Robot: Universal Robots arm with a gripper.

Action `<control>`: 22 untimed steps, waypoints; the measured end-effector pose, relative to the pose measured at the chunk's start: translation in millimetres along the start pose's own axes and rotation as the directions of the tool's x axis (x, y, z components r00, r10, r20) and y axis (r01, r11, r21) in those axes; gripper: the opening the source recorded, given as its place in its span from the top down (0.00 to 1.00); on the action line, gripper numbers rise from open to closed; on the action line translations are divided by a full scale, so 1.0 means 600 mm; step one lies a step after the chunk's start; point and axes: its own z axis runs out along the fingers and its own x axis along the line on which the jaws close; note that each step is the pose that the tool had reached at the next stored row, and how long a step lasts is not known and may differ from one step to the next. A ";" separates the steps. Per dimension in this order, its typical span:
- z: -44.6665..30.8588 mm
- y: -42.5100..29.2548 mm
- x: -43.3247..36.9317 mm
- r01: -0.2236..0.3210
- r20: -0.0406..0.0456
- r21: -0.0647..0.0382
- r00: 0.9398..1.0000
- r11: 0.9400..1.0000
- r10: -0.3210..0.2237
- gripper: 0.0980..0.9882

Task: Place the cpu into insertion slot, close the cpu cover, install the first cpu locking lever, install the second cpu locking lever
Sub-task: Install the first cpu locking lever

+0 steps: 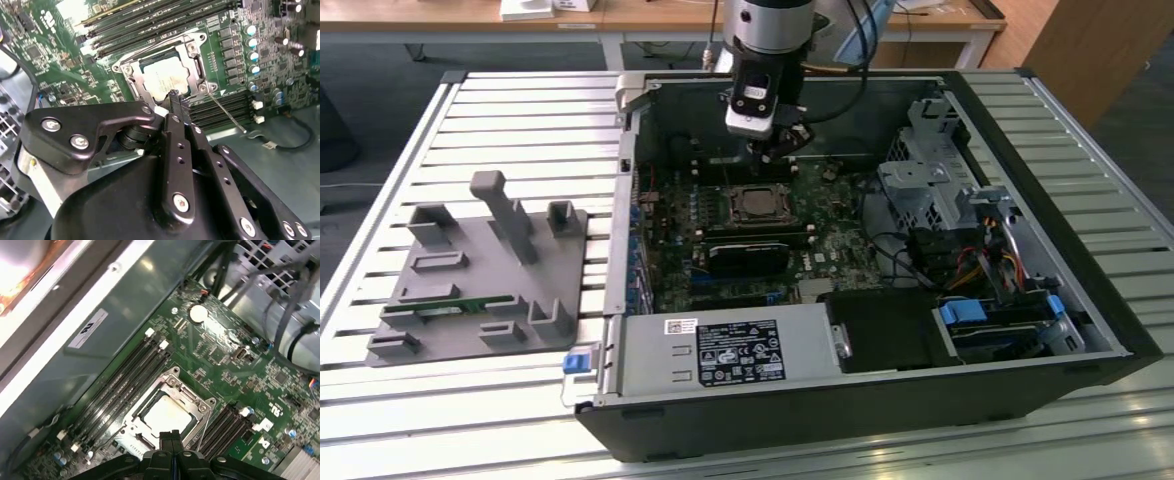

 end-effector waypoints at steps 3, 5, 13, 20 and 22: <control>0.000 0.000 0.000 0.041 -0.001 0.000 0.999 0.999 -0.041 0.99; 0.000 0.000 0.000 0.072 -0.002 0.000 0.997 0.997 -0.072 0.99; 0.000 0.000 0.000 0.190 -0.006 0.000 0.982 0.982 -0.190 0.99; 0.000 -0.001 -0.001 0.275 -0.009 -0.001 0.961 0.961 -0.275 0.99; 0.000 -0.001 -0.001 0.298 -0.010 -0.001 0.954 0.954 -0.298 0.99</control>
